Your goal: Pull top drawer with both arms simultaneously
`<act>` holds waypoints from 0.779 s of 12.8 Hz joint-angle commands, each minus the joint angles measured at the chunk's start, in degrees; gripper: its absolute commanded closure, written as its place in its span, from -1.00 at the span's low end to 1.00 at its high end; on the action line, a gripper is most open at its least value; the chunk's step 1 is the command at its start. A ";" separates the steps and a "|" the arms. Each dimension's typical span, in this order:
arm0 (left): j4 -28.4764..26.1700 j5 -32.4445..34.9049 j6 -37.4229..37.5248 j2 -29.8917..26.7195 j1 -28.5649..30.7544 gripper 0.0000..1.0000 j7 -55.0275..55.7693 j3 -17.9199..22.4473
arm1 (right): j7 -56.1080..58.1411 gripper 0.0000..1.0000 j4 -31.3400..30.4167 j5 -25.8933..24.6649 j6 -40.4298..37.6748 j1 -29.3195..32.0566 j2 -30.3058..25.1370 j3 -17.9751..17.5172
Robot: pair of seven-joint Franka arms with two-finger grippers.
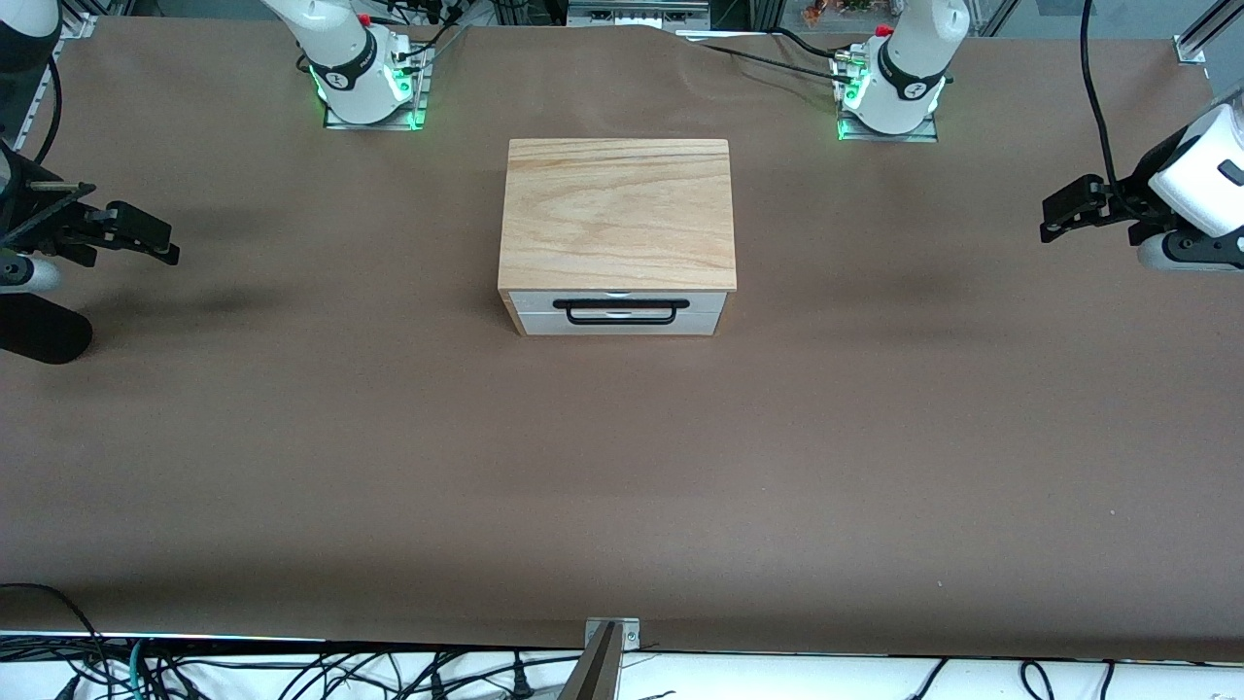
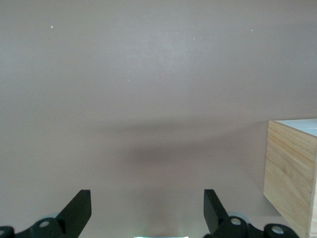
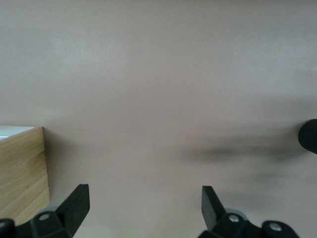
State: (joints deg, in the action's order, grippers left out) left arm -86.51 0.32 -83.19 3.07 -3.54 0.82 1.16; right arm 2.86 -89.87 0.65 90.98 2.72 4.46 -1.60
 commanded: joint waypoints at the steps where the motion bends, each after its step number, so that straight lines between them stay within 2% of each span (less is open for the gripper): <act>1: 2.04 -2.94 0.84 1.33 0.11 -1.00 0.41 0.07 | 0.48 -1.00 0.74 0.23 0.16 0.18 0.20 -0.25; 10: 2.04 -2.96 0.84 1.50 0.55 -1.00 0.23 0.07 | 0.57 -1.00 0.74 0.23 -0.01 0.18 0.20 -0.25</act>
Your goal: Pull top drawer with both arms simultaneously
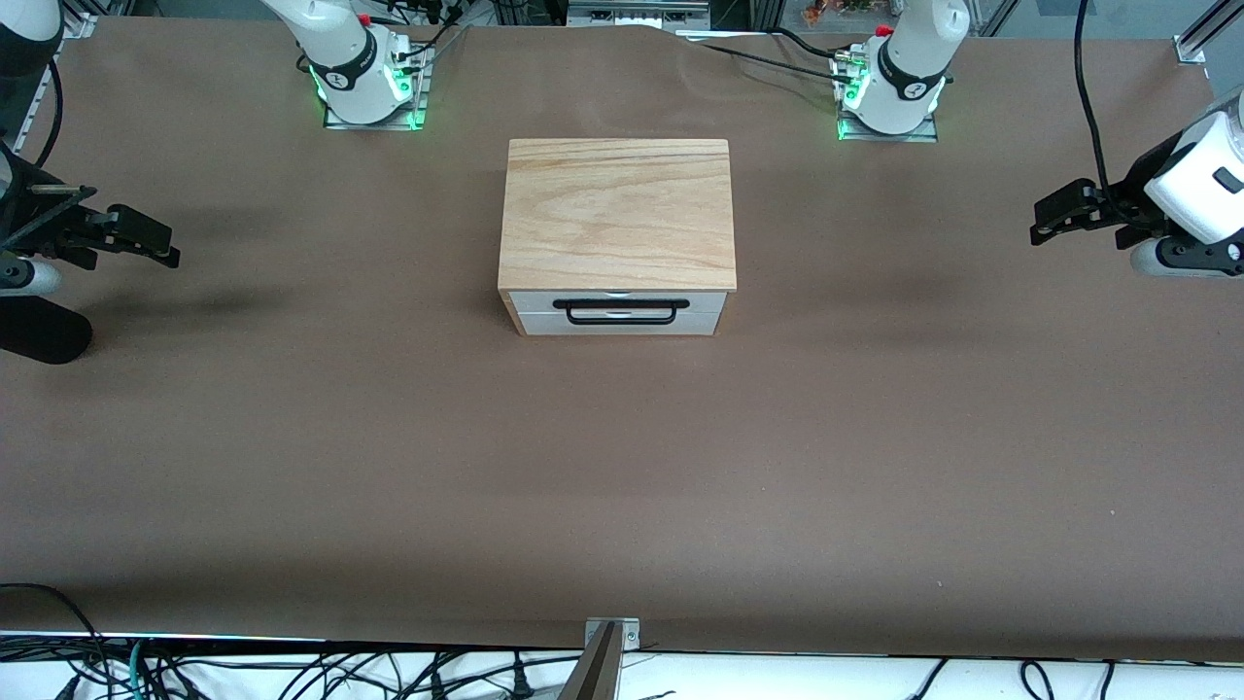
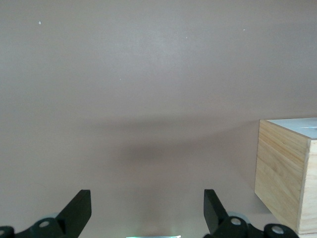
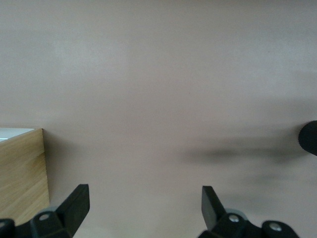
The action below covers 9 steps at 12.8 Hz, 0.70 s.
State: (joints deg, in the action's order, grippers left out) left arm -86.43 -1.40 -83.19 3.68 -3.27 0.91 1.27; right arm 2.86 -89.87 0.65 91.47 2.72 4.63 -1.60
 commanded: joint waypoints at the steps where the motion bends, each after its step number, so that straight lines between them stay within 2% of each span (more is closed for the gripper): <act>1: 1.97 -1.24 0.84 0.89 0.28 -1.00 0.15 -0.04 | 0.57 -1.00 0.74 0.32 -0.59 0.18 0.12 -0.25; 9: 2.06 -1.24 0.84 1.32 -0.15 -1.00 0.32 -0.04 | 0.48 -1.00 0.74 0.32 -0.85 0.18 0.03 -0.25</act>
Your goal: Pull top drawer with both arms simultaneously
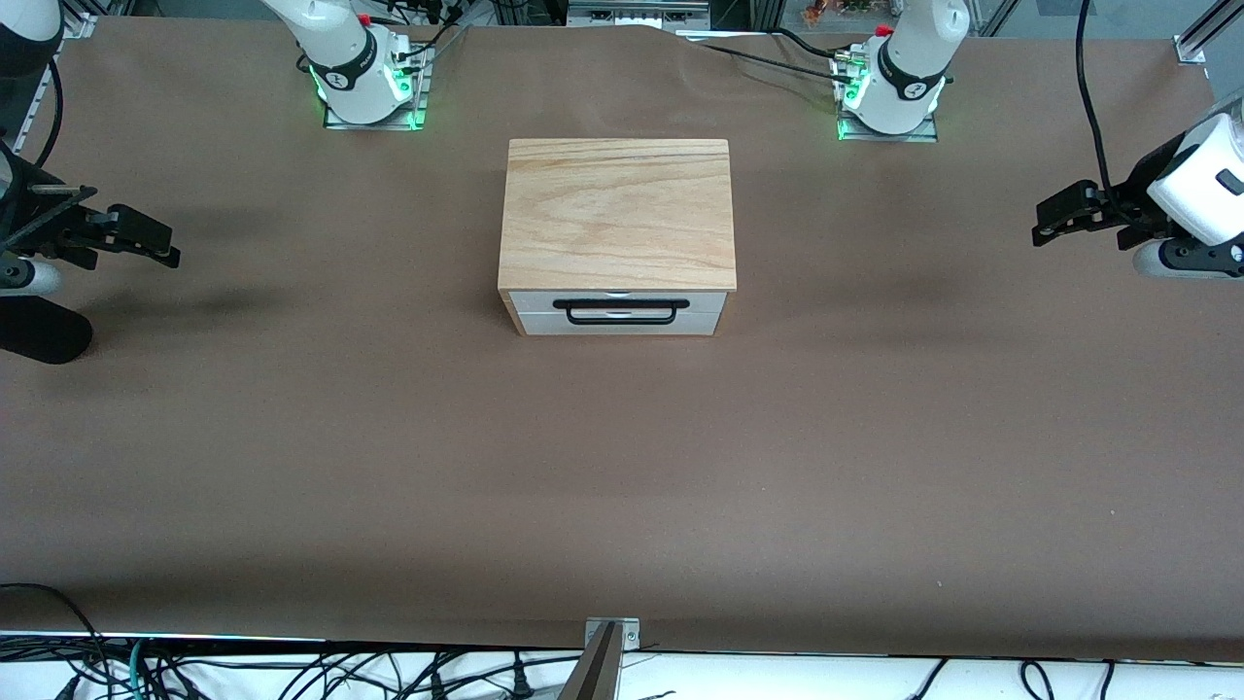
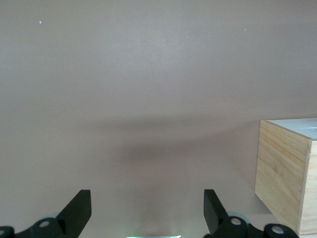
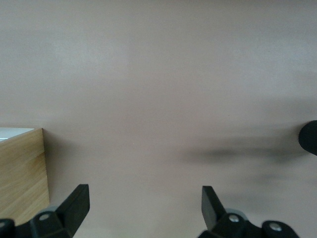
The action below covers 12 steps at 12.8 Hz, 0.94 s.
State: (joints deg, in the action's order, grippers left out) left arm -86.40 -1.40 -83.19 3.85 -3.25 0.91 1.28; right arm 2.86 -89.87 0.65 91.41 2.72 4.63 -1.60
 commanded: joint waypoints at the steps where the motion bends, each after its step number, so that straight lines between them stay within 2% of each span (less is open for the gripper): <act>1: 2.03 -1.23 0.92 1.25 -0.26 -1.00 0.32 -0.05 | 0.39 -1.00 0.74 0.32 -0.79 0.18 0.02 -0.25; 10: 2.03 -1.23 0.84 1.34 -0.18 -1.00 -0.03 -0.05 | 0.39 -1.00 0.74 0.32 -0.88 0.18 0.02 -0.25; 11: 1.85 -2.10 0.92 2.03 -0.18 -1.00 -0.38 -0.14 | 0.48 -1.00 0.74 0.41 -0.79 0.18 0.11 -0.25; 12: 2.03 -5.68 0.92 3.69 0.17 -1.00 -0.30 -0.05 | 0.39 -1.00 0.74 0.41 -0.79 0.18 0.02 -0.33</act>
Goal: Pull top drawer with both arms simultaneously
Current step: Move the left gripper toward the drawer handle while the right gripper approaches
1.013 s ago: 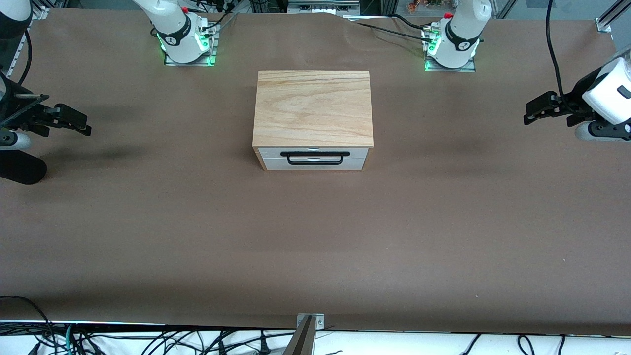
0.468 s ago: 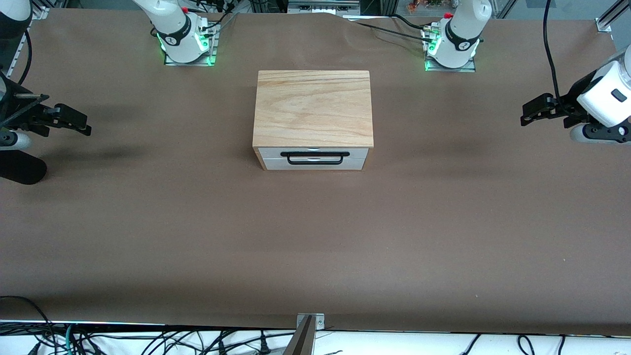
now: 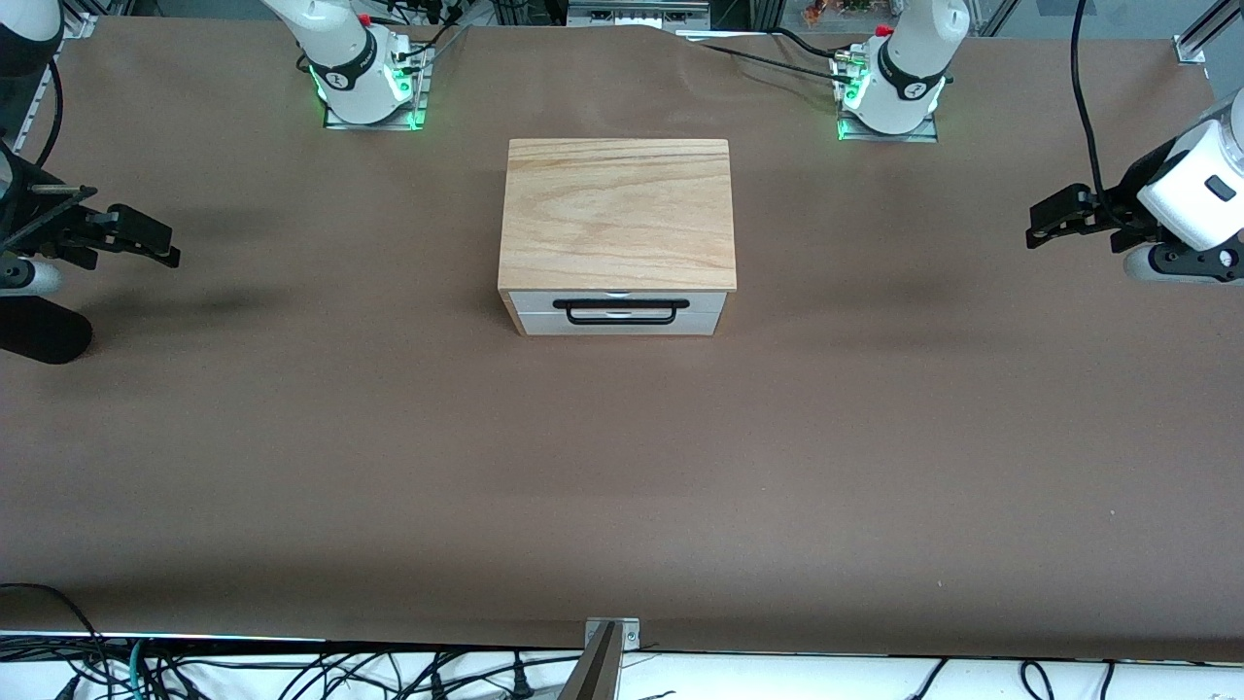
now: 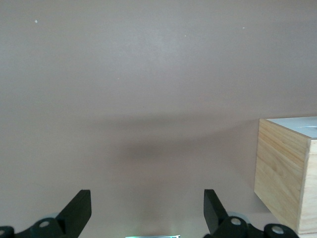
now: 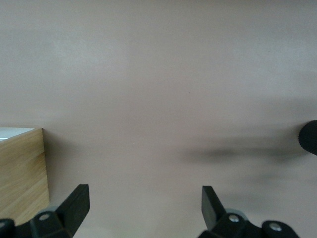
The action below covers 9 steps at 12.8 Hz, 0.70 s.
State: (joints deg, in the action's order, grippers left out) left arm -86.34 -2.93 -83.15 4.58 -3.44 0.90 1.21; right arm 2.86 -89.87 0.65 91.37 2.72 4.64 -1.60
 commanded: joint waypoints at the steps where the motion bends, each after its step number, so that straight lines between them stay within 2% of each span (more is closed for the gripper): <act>1: 1.88 -7.75 0.88 3.76 0.80 -1.00 -0.46 0.10 | 0.48 -1.00 0.74 1.19 -0.76 0.18 0.11 -0.33; 2: 1.88 -9.62 0.88 5.08 0.80 -1.00 -0.55 0.11 | 0.57 -1.00 0.74 3.02 -0.93 0.18 0.11 -0.24; 5: 1.97 -10.86 0.53 8.77 -1.21 -1.00 -0.55 -1.03 | 0.39 -1.00 0.75 3.65 -3.30 -0.08 0.11 -0.50; 7: 1.97 -17.06 0.44 11.58 -1.04 -1.00 -0.63 -1.04 | 0.48 -1.00 0.66 4.79 -3.74 -0.08 0.19 -0.59; 9: 1.88 -24.81 0.44 14.65 -0.43 -1.00 -0.81 -1.04 | 0.57 -1.00 0.57 10.04 -5.75 0.00 1.85 -0.59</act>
State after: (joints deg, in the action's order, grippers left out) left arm -86.30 -22.36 -83.32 16.07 -4.55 0.80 0.00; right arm 2.86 -89.93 6.72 87.82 2.58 5.00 -2.06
